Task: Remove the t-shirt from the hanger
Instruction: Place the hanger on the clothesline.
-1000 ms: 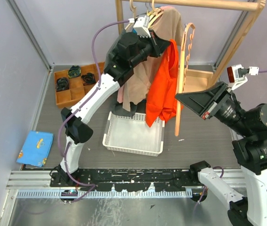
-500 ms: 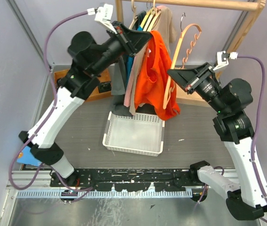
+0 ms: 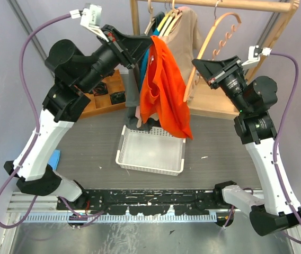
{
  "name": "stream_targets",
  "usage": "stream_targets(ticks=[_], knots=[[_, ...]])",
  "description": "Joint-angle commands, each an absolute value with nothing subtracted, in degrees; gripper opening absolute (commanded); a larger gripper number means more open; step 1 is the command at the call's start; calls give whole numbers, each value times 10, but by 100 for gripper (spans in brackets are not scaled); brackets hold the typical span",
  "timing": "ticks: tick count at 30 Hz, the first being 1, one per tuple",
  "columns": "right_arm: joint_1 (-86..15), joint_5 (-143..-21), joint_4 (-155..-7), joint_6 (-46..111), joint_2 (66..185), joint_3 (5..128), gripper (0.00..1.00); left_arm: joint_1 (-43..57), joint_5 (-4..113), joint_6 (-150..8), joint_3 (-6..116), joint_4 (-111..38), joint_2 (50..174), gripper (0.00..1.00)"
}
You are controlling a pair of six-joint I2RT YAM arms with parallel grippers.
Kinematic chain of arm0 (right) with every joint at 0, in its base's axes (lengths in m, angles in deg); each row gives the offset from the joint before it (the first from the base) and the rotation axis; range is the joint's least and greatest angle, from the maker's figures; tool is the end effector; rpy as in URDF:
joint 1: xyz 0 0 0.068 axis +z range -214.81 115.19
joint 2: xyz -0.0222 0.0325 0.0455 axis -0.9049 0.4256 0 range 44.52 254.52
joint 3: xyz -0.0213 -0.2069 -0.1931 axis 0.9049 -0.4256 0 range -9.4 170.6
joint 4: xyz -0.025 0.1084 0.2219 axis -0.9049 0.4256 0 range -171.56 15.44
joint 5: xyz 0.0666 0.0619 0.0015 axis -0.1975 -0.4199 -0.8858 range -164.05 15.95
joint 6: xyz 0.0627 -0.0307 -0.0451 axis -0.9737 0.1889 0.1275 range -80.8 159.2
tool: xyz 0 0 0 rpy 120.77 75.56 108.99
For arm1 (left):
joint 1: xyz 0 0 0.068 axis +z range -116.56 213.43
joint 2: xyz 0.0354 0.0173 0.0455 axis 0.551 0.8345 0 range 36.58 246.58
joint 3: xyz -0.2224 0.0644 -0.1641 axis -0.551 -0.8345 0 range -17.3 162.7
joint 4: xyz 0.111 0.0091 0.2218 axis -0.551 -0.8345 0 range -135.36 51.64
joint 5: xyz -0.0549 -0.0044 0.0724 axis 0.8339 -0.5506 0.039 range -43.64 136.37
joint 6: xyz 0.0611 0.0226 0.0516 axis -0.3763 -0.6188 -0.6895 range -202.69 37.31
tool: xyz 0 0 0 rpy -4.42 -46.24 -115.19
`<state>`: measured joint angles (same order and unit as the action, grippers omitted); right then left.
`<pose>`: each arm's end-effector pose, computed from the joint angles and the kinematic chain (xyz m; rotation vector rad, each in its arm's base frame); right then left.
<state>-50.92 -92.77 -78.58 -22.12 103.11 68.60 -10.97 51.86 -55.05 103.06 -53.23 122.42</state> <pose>0.1994 0.0733 0.5222 0.2783 1.3948 1.3150 0.2051 -0.2107 0.6175 0.2794 1.2834 -1.1443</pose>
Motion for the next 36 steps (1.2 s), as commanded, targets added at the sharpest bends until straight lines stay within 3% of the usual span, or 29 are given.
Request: stream_targets(ticks=[1,19,36], knots=[[-551,-930,-916,-239,1041,693,1,-111,531,-558,1077,-506,1189,0],[-651,-1008,-1087,-350,1137,663,1,-111,540,-554,1100,-441,1147,0],[-724,-1063,-1150,-420,1198,645,1,-111,519,-553,1113,-419,1166,0]])
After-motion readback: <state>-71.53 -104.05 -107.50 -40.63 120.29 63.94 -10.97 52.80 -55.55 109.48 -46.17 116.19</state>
